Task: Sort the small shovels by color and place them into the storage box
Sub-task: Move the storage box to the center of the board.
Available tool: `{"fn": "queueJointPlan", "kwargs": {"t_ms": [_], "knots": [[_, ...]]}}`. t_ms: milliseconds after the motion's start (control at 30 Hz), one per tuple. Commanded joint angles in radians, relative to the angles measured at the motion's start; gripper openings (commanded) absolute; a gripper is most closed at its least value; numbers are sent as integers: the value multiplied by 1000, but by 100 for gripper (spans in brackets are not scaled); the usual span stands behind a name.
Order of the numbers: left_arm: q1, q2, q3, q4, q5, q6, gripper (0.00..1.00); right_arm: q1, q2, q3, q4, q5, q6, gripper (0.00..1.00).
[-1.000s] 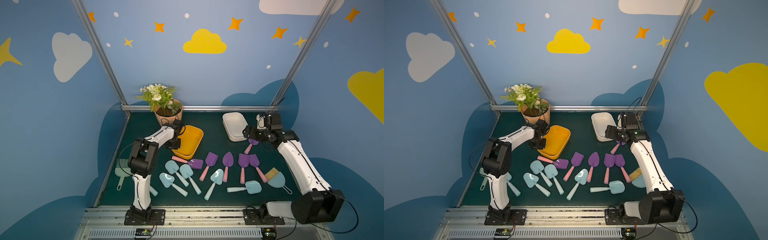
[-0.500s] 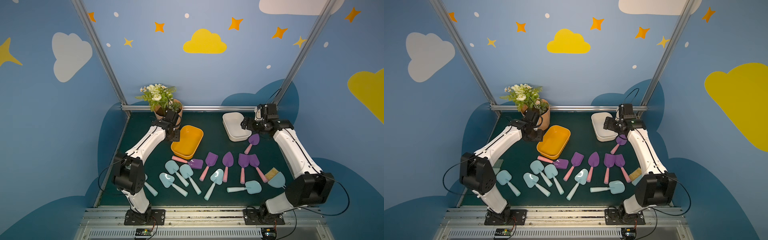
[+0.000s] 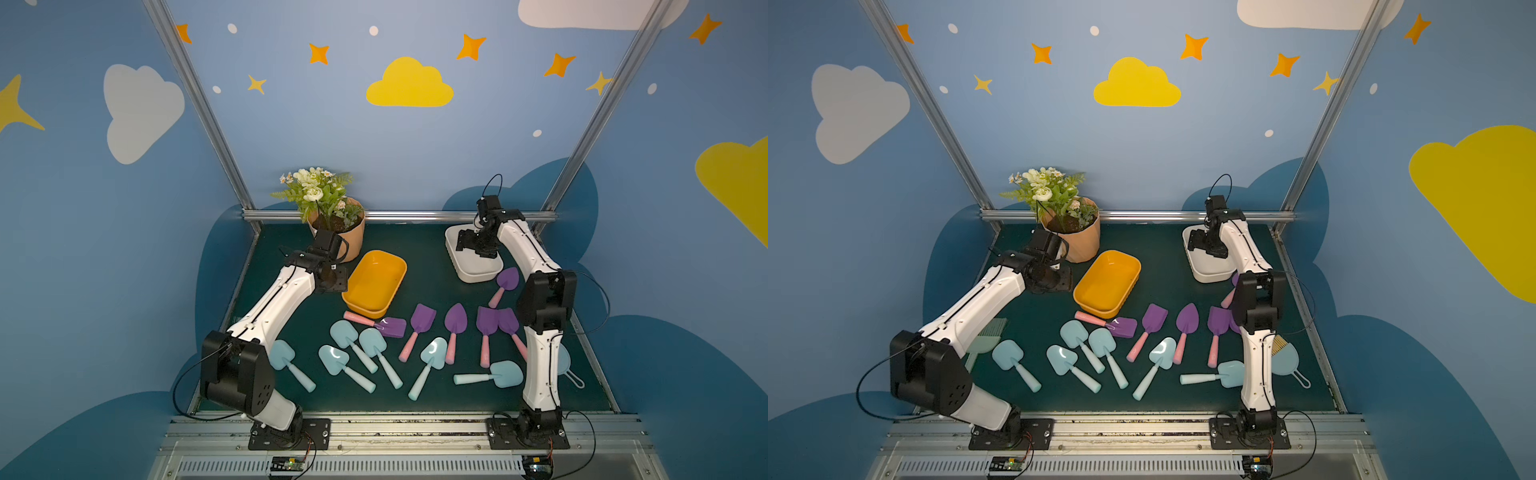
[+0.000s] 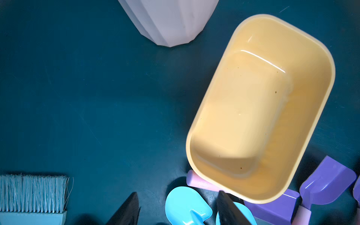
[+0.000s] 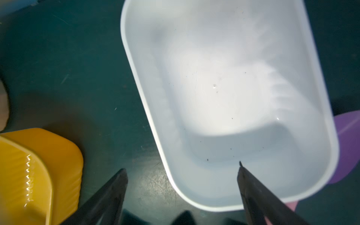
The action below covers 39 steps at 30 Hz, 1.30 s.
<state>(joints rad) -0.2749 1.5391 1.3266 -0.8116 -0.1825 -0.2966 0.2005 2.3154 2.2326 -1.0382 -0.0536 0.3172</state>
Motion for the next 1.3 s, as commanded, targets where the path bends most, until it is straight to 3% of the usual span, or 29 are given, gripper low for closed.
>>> {"fn": "queueJointPlan", "kwargs": {"t_ms": [0, 133, 433, 700, 1133, 1267], "knots": [[4, -52, -10, 3, 21, -8, 57, 13, 35, 85, -149, 5, -25, 88], [4, -77, -28, 1, 27, -17, 56, 25, 76, 89, -152, 9, -30, 83], [4, -133, -52, -13, 36, -27, 54, 78, 112, 83, -168, 39, -31, 60], [5, -171, -64, -29, 31, -27, 53, 86, 131, 82, -190, 91, -10, 53], [6, -230, -93, -57, 22, -23, 52, 110, 136, 95, -190, 40, 20, 15], [5, -246, -94, -69, 10, -18, 52, 115, 139, 100, -192, 22, 37, 9]]}}
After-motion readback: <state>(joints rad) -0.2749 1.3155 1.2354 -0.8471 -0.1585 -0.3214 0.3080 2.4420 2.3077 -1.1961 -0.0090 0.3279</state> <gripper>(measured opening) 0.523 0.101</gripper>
